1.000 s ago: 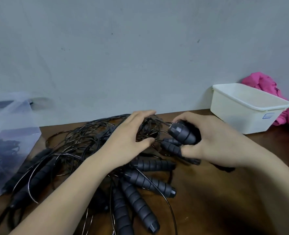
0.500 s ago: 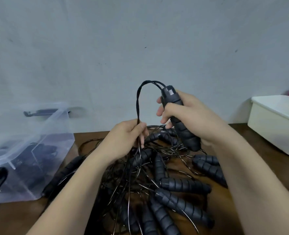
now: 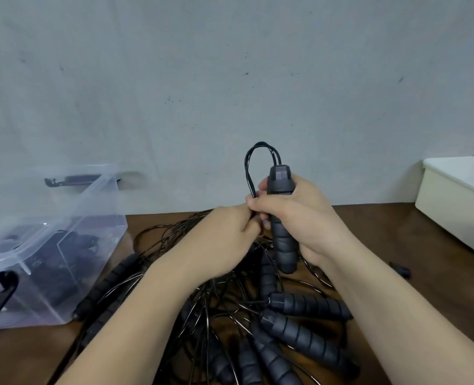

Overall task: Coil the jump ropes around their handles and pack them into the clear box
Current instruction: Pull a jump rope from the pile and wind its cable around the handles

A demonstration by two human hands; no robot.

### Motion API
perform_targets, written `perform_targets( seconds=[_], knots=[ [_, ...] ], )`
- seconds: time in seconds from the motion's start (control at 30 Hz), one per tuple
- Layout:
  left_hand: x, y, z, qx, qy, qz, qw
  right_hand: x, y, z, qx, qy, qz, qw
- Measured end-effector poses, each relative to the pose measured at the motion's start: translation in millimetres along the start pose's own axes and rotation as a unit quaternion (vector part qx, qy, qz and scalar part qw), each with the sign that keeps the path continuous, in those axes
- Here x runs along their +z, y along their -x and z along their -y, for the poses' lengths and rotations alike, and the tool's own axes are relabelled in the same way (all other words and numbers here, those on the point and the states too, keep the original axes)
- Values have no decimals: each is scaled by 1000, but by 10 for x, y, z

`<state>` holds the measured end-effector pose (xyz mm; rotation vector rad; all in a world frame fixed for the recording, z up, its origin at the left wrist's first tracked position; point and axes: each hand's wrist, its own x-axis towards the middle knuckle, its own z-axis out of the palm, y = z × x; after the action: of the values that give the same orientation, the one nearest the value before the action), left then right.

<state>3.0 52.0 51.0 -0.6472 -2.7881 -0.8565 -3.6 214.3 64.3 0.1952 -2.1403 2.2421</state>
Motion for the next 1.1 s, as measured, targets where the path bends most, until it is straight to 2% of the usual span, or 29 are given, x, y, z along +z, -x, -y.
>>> perform_targets(
  seconds=[0.07,0.17,0.27,0.4,0.53,0.7,0.9,0.97,1.1],
  knots=[
    [51,17,-54,9,-10,14,1000,-43,14,17,-8,20,-10,1000],
    [97,39,-105,25,32,50,998,-129,20,88,-28,8,-40,999],
    [90,66,-121,12,61,104,993,-331,-25,256,-57,-57,-105,991],
    [27,66,-58,11,64,117,991,-803,-30,536,-109,-139,-175,969],
    [-79,49,-11,-3,92,81,993,-919,-18,526,-104,-135,-153,974],
    [-238,-6,107,16,126,-58,990,-604,-41,326,-40,-55,-87,994],
    [-389,-10,217,-12,160,-168,973,-303,42,166,7,21,-11,1000],
    [-403,4,215,-12,136,-145,980,-244,70,149,7,10,18,1000],
    [-269,55,75,7,67,-12,998,-99,92,75,-22,-39,6,999]
  ],
)
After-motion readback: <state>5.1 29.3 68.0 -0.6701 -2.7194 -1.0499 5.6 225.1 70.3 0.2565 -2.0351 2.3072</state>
